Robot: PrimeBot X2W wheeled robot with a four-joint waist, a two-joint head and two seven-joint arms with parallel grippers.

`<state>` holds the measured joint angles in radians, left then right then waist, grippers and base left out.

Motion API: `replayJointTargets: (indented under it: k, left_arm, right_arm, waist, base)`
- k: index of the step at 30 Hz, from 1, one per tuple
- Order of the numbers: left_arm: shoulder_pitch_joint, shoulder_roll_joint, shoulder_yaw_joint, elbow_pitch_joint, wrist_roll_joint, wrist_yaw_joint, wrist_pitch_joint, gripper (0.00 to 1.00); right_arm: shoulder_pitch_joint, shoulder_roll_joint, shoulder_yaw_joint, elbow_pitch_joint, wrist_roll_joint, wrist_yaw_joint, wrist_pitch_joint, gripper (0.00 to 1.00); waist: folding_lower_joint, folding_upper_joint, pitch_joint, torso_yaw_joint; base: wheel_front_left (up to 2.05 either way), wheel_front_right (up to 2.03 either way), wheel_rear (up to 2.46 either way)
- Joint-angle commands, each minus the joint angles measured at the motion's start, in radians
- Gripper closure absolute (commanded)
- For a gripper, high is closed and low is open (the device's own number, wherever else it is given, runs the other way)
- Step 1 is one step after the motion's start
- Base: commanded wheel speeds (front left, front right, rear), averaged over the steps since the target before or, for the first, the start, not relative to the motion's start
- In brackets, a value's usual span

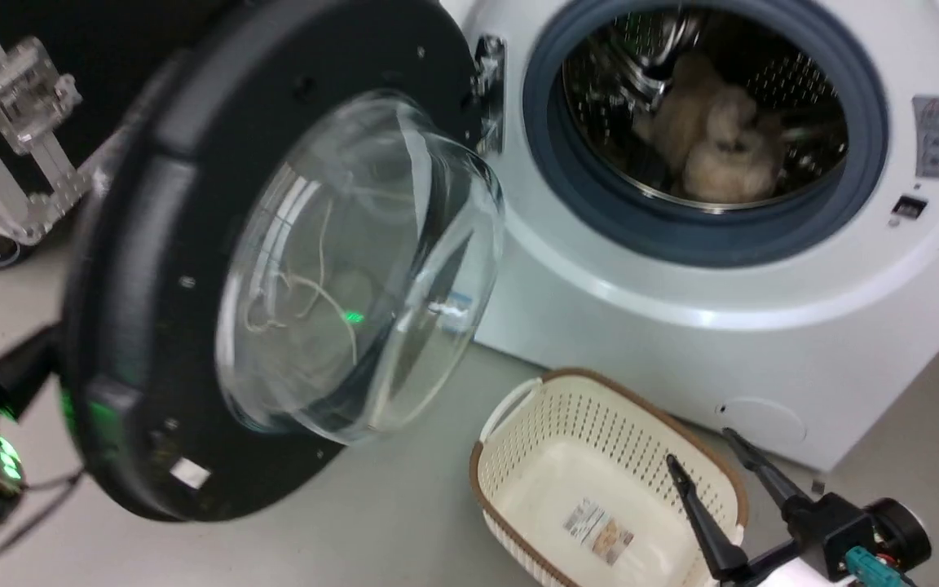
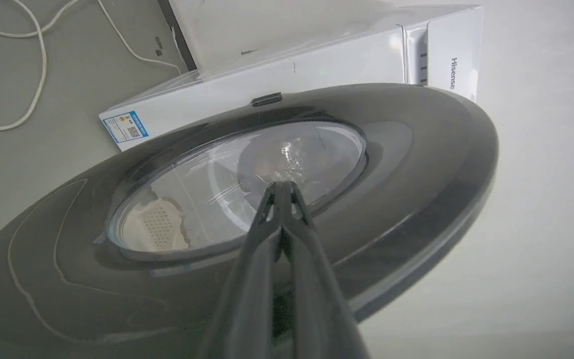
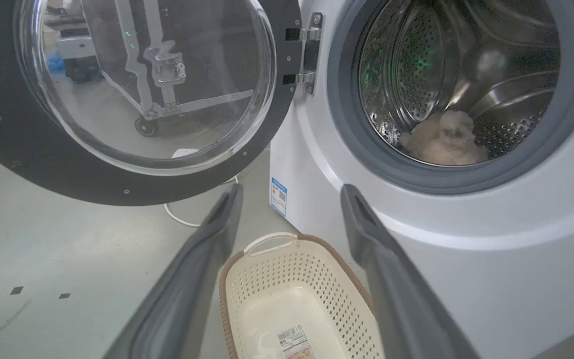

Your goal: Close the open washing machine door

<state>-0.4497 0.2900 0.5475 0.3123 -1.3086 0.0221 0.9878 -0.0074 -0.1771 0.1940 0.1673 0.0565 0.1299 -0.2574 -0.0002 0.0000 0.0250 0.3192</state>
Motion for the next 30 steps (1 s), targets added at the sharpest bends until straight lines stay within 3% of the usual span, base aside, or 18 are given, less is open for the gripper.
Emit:
replayJointTargets:
  k: [1,10,15,22,23,25,27,30]
  left_arm:
    - [0.035,-0.020,-0.005,-0.030,-0.012,-0.006,0.014,1.00]
    - [0.267,-0.198,-0.094,-0.280,-0.032,-0.003,0.076,1.00]
    - [0.365,-0.236,-0.192,-0.359,-0.069,0.001,0.037,1.00]
    - [0.440,-0.239,-0.455,-0.361,-0.210,-0.037,-0.152,1.00]
    - [0.440,-0.239,-0.455,-0.361,-0.210,-0.037,-0.152,1.00]
    - [0.421,-0.240,-0.577,-0.323,-0.282,-0.028,-0.309,1.00]
    - [0.382,-0.240,-0.661,-0.298,-0.328,-0.049,-0.388,1.00]
    - [0.349,-0.240,-0.706,-0.279,-0.348,-0.066,-0.440,1.00]
  right_arm:
    - [0.014,0.010,-0.013,0.002,-0.005,0.001,-0.004,0.00]
    - [0.038,0.036,-0.097,-0.006,-0.026,0.001,-0.004,0.00]
    - [0.045,0.029,-0.113,-0.011,-0.035,0.001,-0.004,0.00]
    - [0.042,0.023,-0.127,-0.009,-0.045,0.001,-0.003,0.00]
    - [0.042,0.023,-0.127,-0.009,-0.045,0.001,-0.003,0.00]
    - [0.032,0.019,-0.121,-0.010,-0.049,0.001,0.001,0.00]
    - [0.017,0.015,-0.117,-0.014,-0.047,0.001,0.002,0.00]
    - [0.006,0.012,-0.114,-0.015,-0.044,0.001,0.002,0.00]
  waist:
    - [0.0002,0.0000,-0.033,-0.003]
    - [0.0002,0.0000,-0.078,-0.047]
    - [0.0002,0.0000,-0.076,-0.099]
    - [0.0002,0.0000,-0.053,-0.205]
    - [0.0002,0.0000,-0.053,-0.205]
    - [0.0002,0.0000,-0.026,-0.286]
    - [0.0002,0.0000,0.004,-0.354]
    - [0.0002,0.0000,0.028,-0.400]
  base:
    - [0.00,0.00,0.00]
    - [0.00,0.00,0.00]
    - [0.00,0.00,0.00]
    - [0.00,0.00,0.00]
    - [0.00,0.00,0.00]
    - [0.00,0.00,0.00]
    - [0.00,0.00,0.00]
    - [0.00,0.00,0.00]
